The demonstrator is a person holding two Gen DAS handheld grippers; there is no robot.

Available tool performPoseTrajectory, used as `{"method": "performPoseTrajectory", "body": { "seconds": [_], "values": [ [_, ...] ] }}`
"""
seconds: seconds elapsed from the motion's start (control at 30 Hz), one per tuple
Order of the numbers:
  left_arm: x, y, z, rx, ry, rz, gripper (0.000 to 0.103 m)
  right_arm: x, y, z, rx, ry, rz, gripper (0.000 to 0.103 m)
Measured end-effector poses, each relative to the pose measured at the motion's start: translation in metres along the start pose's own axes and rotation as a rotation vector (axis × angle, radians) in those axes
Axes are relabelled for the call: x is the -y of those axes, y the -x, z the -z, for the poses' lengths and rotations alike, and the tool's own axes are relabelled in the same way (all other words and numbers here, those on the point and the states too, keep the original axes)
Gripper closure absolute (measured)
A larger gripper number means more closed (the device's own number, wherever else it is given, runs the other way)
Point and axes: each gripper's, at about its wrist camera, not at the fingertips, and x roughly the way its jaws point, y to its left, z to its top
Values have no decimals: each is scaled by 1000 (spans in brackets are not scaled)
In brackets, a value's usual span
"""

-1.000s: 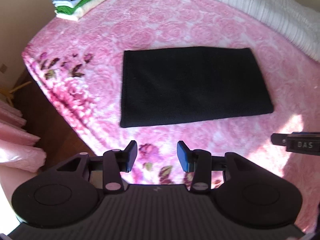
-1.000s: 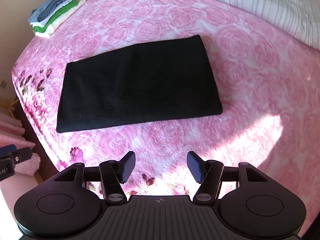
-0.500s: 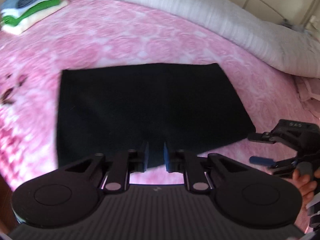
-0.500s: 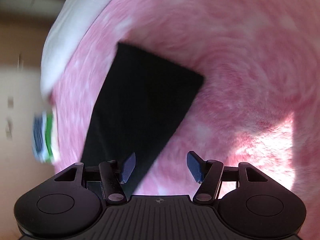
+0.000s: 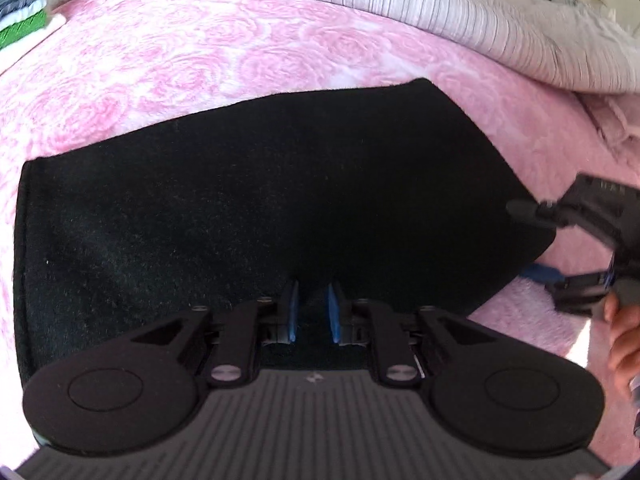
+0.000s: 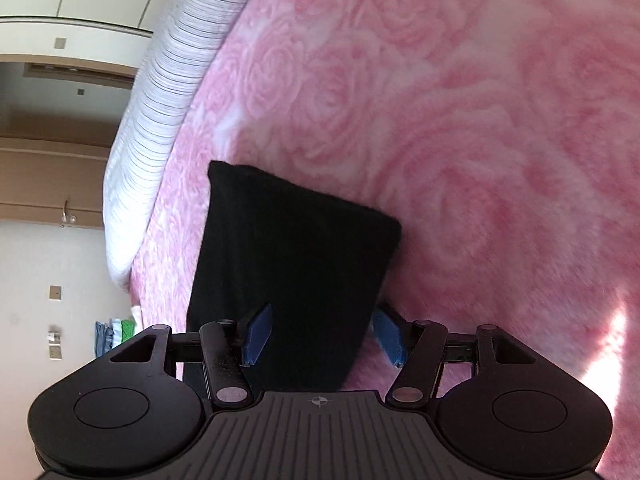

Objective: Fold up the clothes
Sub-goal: 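Grasp the folded skirt's edge with both grippers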

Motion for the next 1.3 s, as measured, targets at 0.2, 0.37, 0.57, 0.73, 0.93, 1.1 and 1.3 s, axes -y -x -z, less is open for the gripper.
{"method": "performPoseTrajectory", "body": {
  "seconds": [0.2, 0.37, 0.57, 0.73, 0.93, 1.1, 1.3],
  "values": [
    [2, -4, -4, -23, -15, -8, 89, -9, -17, 3, 40, 85, 36, 70],
    [-48, 24, -7, 6, 185, 46, 89, -35, -20, 9, 27, 262, 152, 79],
    [-126, 73, 14, 34, 361, 29, 90, -144, -29, 100, 161, 1113, 432, 84],
    [-181, 107, 49, 51, 533, 62, 90, -153, -35, 204, 108, 1490, 312, 86],
    [-221, 123, 85, 43, 673, 92, 91, -164, -43, 329, 33, 1934, 141, 90],
    [-242, 119, 94, 19, 676, 142, 92, -169, -43, 361, -35, 2054, 120, 84],
    [-251, 116, 83, 28, 667, 252, 89, -172, -39, 351, -117, 2029, 190, 65]
  ]
}}
